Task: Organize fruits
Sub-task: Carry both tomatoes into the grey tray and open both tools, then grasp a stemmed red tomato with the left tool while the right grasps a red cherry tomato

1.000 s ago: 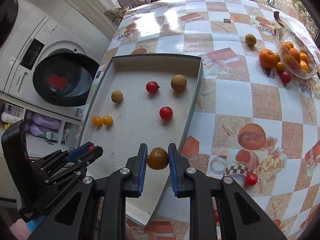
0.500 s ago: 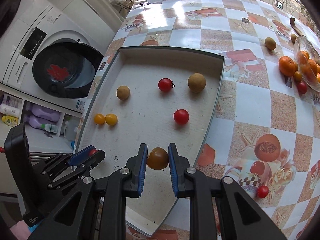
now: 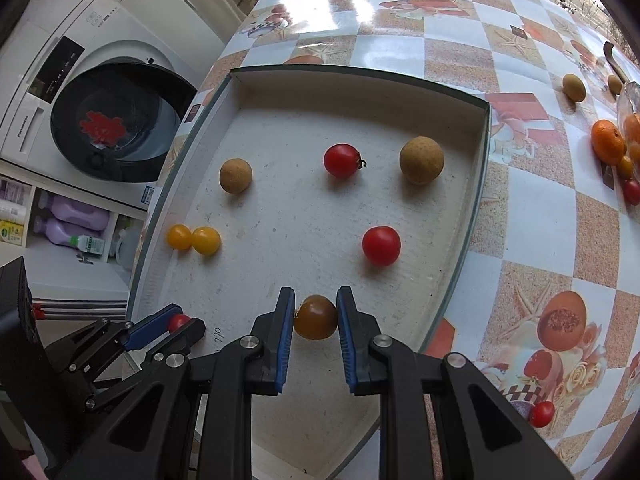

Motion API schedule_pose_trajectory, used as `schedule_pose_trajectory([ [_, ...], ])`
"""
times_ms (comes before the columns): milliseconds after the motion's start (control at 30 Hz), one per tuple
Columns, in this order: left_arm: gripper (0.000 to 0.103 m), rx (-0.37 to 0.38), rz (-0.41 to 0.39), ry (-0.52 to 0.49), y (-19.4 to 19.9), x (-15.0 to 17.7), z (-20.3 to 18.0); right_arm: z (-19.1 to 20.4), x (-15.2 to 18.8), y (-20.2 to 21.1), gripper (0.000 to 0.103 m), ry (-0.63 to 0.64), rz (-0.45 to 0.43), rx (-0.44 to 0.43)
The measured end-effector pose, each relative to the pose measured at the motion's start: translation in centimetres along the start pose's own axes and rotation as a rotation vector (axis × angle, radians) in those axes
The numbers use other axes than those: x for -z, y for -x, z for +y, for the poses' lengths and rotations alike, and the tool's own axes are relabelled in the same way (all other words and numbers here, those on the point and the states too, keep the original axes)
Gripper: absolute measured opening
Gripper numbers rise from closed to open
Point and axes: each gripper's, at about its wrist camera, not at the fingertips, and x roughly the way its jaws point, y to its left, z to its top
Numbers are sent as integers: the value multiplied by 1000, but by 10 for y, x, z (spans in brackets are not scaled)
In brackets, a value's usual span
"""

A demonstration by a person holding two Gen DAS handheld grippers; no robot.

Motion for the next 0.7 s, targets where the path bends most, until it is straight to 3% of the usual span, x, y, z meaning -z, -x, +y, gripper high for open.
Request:
schedule_pose_trajectory([
  [100,26,-23,7,-23,-1,0,-4,-2,1,-5,24,-1,16,8],
  [167,45,-34,9,-24,-1,0,-5,-4,2,-8,24,-6,27,9],
  [200,68,-39,3,-22,0,0,-4,-5,2,-8,25,-8,24,3],
  [233,73,-51,-13,-25,2,1,-4,-5,2,-7,29,-10,24,2],
  [267,73,-62,-19,-36,3,1,-5,-6,2,-6,33,-13,23,0],
  [333,73,-76,-6,-56,1,2,-7,-7,3,0,58,-22,4,-2],
  [500,73,-65,5,-80,5,3,-15,-12,4,27,71,-52,-61,-29],
  [700,73,-38,-27,-140,19,-7,-41,-41,21,60,72,-102,-122,27],
])
